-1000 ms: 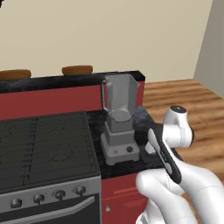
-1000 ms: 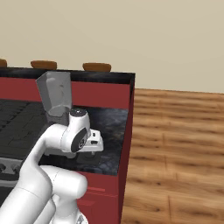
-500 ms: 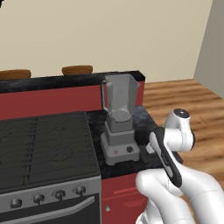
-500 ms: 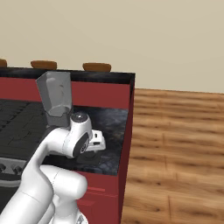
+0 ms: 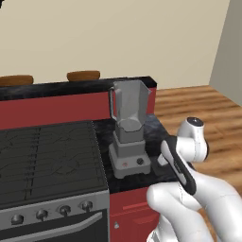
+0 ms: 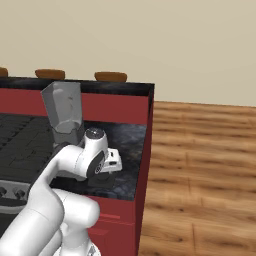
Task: Grab the lime and onion from the fridge, place them in the blender, close the lid, and turn on the blender to create a marinade.
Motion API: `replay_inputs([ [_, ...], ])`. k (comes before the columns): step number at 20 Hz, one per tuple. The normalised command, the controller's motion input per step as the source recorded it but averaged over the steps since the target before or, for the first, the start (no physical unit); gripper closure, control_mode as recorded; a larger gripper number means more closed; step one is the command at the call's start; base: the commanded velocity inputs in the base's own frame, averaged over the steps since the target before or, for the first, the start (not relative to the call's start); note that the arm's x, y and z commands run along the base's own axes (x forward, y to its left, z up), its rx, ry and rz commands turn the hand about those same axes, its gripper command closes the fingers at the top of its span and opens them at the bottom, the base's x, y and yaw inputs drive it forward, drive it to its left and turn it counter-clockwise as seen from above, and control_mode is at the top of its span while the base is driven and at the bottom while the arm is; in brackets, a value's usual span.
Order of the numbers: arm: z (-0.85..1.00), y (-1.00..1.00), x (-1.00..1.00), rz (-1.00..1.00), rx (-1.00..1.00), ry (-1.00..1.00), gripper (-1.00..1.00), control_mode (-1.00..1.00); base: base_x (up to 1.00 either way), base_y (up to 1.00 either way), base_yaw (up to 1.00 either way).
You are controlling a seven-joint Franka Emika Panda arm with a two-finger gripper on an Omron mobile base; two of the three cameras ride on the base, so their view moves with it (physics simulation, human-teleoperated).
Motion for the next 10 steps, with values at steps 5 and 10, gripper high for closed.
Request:
replay_inputs([
  [5,-0.31,0.16,0.00,0.02,0.00,0.08,-1.00,-1.00,0.00,0.00,0.00],
  [10,-0.33,0.13,0.00,0.02,0.00,0.05,-1.00,-1.00,0.00,0.00,0.00],
])
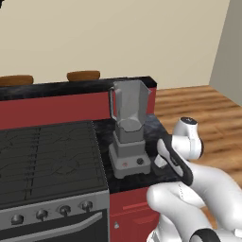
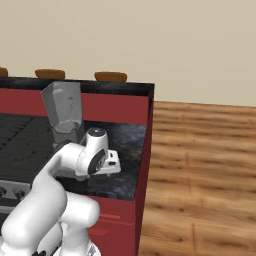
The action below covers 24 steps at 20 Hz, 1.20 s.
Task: Grab the lime and onion from the fridge, place them in the blender, close the lid, and turn on the blender to create a marinade.
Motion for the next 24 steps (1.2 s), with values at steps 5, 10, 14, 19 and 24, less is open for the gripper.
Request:
replay_inputs([
  [5,-0.25,0.00,0.00,0.00,0.00,0.00,-1.00,-1.00,0.00,0.00,0.00],
  [10,-0.22,0.00,0.00,0.00,0.00,0.00,-1.00,-1.00,0.00,0.00,0.00],
  [14,-0.24,0.00,0.00,0.00,0.00,0.00,-1.00,-1.00,0.00,0.00,0.00],
  [19,-0.22,0.00,0.01,0.00,0.00,0.00,-1.00,-1.00,0.00,0.00,0.00],
  [24,-0.23,0.00,0.03,0.00,0.00,0.00,-1.00,-1.00,0.00,0.00,0.00],
])
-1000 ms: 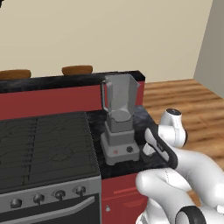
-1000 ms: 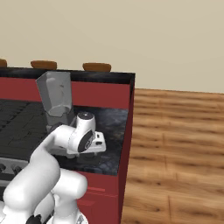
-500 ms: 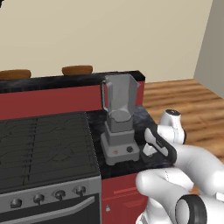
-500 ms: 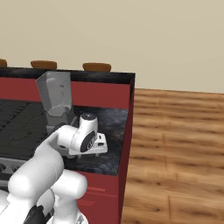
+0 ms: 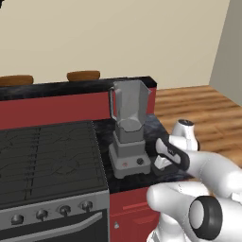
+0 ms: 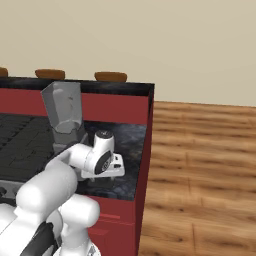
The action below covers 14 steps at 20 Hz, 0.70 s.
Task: Grab the lime and onion from the fridge, place them in the blender, close the lid, and turn on the blender to create a marinade.
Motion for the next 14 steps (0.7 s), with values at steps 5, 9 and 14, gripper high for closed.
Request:
replay_inputs([
  [5,-0.23,0.00,0.02,0.00,0.00,0.00,-1.00,-1.00,0.00,0.00,0.00],
  [9,-0.24,0.00,0.03,0.00,0.00,0.00,-1.00,-1.00,0.00,0.00,0.00],
  [14,-0.18,0.02,0.06,0.00,0.00,0.00,-1.00,-1.00,0.00,0.00,0.00],
])
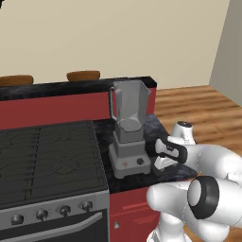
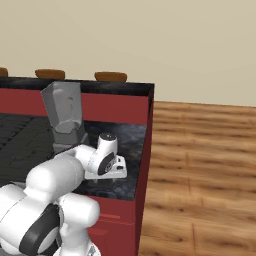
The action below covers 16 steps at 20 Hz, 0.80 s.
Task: Grab the lime and onion from the fridge, place them in the blender, close the lid, and turn on the blender to create a marinade.
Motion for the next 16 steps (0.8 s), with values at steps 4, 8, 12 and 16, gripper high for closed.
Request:
replay_inputs([
  [4,-0.11,0.11,0.11,0.00,0.00,0.00,-1.00,-1.00,0.00,0.00,0.00],
  [8,-0.02,0.19,0.11,0.00,0.00,-0.01,-1.00,-1.00,0.00,0.00,0.00],
  [12,-0.05,0.23,0.06,0.00,0.00,-0.02,-1.00,-1.00,0.00,0.00,0.00],
  [16,-0.09,0.25,0.01,0.00,0.00,-0.01,-1.00,-1.00,0.00,0.00,0.00],
])
